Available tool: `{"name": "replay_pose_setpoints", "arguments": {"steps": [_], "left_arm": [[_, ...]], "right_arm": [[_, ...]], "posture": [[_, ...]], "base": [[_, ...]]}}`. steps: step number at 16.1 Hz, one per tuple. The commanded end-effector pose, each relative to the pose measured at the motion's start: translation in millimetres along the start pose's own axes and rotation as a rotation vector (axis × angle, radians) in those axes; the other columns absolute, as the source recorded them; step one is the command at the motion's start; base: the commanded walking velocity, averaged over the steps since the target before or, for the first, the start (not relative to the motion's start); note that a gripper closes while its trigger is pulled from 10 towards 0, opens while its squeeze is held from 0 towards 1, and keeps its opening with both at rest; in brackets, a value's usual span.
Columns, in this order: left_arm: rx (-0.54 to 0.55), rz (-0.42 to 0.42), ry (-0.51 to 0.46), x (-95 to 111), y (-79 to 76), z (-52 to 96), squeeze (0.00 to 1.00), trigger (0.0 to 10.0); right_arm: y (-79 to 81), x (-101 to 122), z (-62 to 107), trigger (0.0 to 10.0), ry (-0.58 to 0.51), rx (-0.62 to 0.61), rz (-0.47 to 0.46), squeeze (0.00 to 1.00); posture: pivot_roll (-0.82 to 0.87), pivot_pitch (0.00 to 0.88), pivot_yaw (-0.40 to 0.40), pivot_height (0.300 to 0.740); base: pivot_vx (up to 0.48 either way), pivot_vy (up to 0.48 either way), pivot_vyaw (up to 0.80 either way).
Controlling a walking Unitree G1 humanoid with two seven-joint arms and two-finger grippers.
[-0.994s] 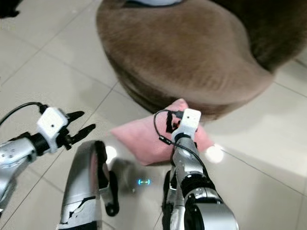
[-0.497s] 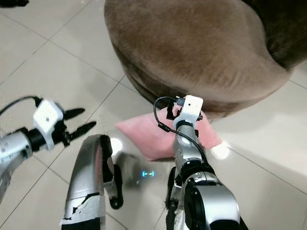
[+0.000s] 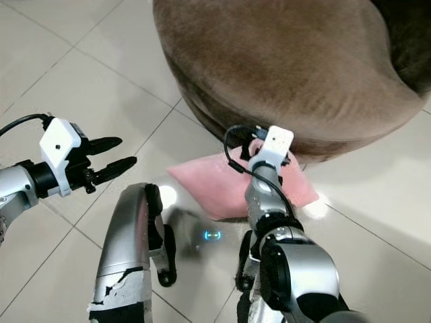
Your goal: Move the pillow to the sofa from floor
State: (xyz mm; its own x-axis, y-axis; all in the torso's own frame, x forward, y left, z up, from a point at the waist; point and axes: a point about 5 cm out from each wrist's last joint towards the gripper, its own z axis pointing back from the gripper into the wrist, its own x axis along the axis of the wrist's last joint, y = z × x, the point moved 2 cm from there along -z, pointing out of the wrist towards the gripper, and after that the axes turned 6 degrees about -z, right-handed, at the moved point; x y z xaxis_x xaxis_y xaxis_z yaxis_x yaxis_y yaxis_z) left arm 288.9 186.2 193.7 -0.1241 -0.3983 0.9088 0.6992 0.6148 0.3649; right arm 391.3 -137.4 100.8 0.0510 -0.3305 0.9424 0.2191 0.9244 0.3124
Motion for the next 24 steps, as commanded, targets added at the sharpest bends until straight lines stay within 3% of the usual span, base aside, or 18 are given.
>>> {"name": "replay_pose_setpoints", "arguments": {"steps": [1, 5, 8, 9, 12, 13, 15, 18, 21, 24], "left_arm": [[-0.029, 0.005, 0.008, 0.8, -7.2, 1.8, 0.00, 10.0], [-0.041, -0.003, 0.026, 2.1, -10.9, 8.4, 0.00, 10.0], [-0.031, -0.015, 0.049, 1.4, -8.7, 13.4, 0.00, 10.0], [-0.029, -0.016, 0.048, 1.6, -7.8, 14.0, 0.00, 10.0], [0.042, 0.029, 0.031, -1.6, -0.5, 10.8, 0.00, 10.0], [0.048, 0.038, 0.028, -4.5, -1.6, 8.1, 0.00, 10.0], [0.058, 0.073, -0.002, -12.4, -10.8, -7.9, 0.00, 10.0], [0.046, 0.082, -0.019, -13.3, -18.3, -20.3, 0.00, 10.0], [0.050, 0.060, -0.020, -15.2, -17.1, -18.3, 0.00, 10.0], [0.069, 0.035, -0.005, -15.6, -10.2, -9.2, 0.00, 10.0]], "right_arm": [[1.3, -14.7, 4.1, 10.0, 0.072, -0.003, -0.015, 0.00], [11.7, -26.9, 8.7, 10.0, 0.132, 0.022, 0.044, 0.00], [4.4, -38.0, 13.7, 10.0, 0.162, -0.026, 0.128, 0.00], [3.9, -37.2, 13.8, 10.0, 0.149, -0.024, 0.123, 0.00], [1.3, -14.8, 9.8, 10.0, 0.002, 0.004, -0.113, 0.00], [3.2, -10.8, 9.6, 10.0, -0.025, 0.019, -0.125, 0.00], [11.8, 5.1, 11.5, 10.0, -0.141, 0.076, -0.119, 0.00], [8.8, 8.0, 11.3, 10.0, -0.166, 0.082, -0.049, 0.00], [-2.1, 8.0, 10.3, 10.0, -0.167, 0.037, -0.037, 0.00], [-3.5, 13.1, 7.1, 10.0, -0.174, 0.014, -0.039, 0.00]], "posture": [[0.54, 0.460, 0.058, 0.500], [0.56, 0.451, 0.059, 0.500], [0.57, 0.471, 0.071, 0.500], [0.56, 0.472, 0.078, 0.500], [0.43, 0.439, 0.072, 0.500], [0.40, 0.424, 0.068, 0.500], [0.32, 0.417, 0.057, 0.490], [0.30, 0.418, 0.052, 0.465], [0.32, 0.409, 0.048, 0.430], [0.35, 0.406, 0.047, 0.430]], "base": [[0.000, 0.000, 0.00], [0.000, 0.000, 0.00], [0.000, 0.000, 0.00], [0.000, 0.000, 0.00], [0.000, 0.000, 0.00], [0.000, 0.000, 0.00], [0.000, 0.000, 0.00], [0.000, 0.000, 0.00], [0.000, 0.000, 0.00], [0.000, 0.000, 0.00]]}}
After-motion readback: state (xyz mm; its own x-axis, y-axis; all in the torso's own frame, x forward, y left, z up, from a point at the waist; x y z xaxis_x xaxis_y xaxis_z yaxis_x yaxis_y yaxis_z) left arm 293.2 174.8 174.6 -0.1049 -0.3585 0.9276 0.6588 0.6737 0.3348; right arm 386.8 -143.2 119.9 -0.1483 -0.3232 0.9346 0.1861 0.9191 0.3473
